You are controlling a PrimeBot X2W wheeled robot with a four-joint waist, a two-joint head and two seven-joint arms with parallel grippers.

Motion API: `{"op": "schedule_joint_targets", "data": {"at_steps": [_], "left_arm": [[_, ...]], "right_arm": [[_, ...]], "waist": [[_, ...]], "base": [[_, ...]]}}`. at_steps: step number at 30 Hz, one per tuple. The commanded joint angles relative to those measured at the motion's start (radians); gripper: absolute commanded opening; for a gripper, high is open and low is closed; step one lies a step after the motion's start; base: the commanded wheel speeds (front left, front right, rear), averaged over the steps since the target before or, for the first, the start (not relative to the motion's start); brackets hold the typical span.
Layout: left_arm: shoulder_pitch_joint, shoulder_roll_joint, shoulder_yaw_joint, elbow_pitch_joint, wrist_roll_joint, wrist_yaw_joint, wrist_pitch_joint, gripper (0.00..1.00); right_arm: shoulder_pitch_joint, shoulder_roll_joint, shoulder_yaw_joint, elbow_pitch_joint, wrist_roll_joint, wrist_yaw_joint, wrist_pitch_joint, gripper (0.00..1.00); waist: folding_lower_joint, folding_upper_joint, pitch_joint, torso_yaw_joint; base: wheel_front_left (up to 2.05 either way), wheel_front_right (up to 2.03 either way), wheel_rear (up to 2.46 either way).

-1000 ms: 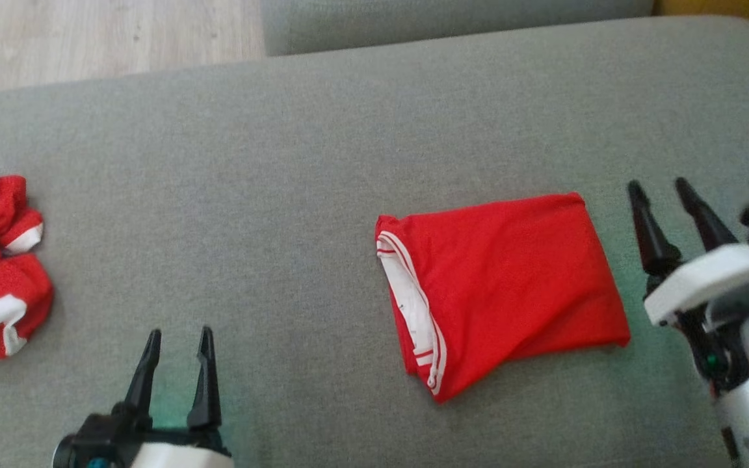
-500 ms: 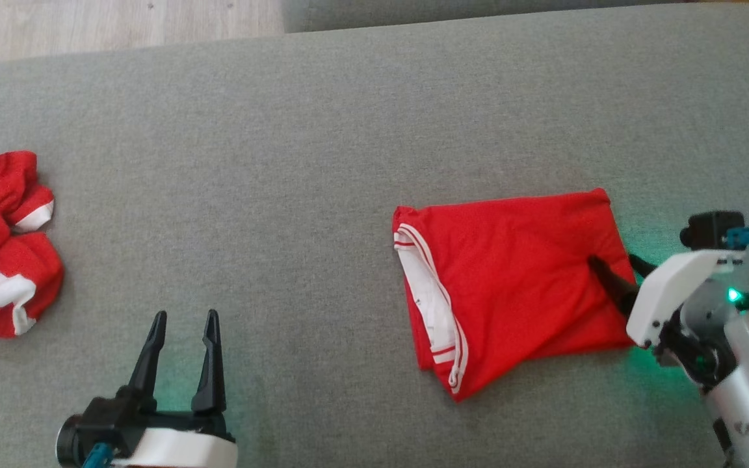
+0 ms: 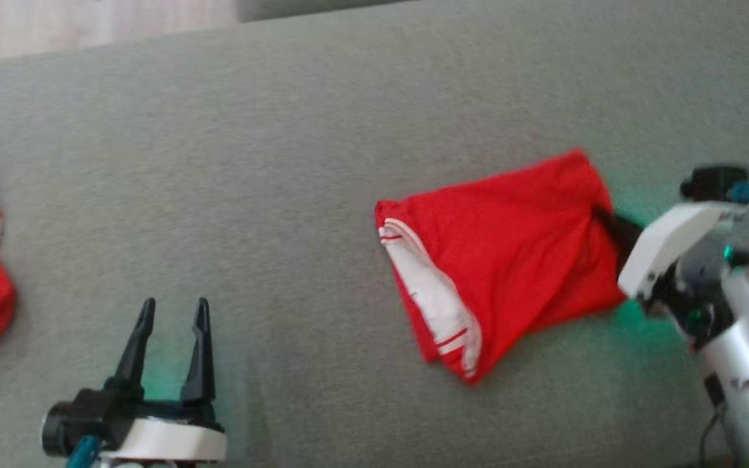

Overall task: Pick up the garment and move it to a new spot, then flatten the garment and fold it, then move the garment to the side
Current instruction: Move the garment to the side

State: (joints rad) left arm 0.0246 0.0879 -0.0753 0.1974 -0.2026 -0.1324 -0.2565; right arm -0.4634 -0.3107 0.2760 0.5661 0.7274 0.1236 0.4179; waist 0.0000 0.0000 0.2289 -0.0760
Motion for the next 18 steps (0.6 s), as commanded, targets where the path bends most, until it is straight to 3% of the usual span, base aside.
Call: {"op": "schedule_joint_targets", "data": {"at_steps": [1, 6, 10, 18], "left_arm": [[-0.045, 0.023, 0.03, -0.043, 0.007, 0.002, -0.005, 1.0], [-0.064, 0.047, 0.028, -0.071, 0.014, 0.002, -0.005, 1.0], [-0.094, 0.083, 0.001, -0.093, 0.022, 0.002, -0.005, 1.0], [-0.137, 0.14, -0.039, -0.12, 0.03, 0.002, -0.003, 1.0]], "right_arm": [[-0.075, -0.029, -0.002, -0.028, -0.024, 0.007, -0.031, 0.0], [-0.175, -0.053, -0.053, 0.021, -0.094, 0.007, -0.09, 0.0], [-0.278, -0.095, -0.159, 0.105, -0.174, 0.007, -0.163, 0.0], [-0.445, -0.143, -0.394, 0.309, -0.346, 0.007, -0.309, 0.0]], "waist": [[0.0, 0.0, 0.045, -0.055], [0.0, 0.0, 0.1, -0.123], [0.0, 0.0, 0.162, -0.162], [0.0, 0.0, 0.246, -0.147]], "base": [[0.0, 0.0, 0.0], [0.0, 0.0, 0.0], [0.0, 0.0, 0.0], [0.0, 0.0, 0.0]]}}
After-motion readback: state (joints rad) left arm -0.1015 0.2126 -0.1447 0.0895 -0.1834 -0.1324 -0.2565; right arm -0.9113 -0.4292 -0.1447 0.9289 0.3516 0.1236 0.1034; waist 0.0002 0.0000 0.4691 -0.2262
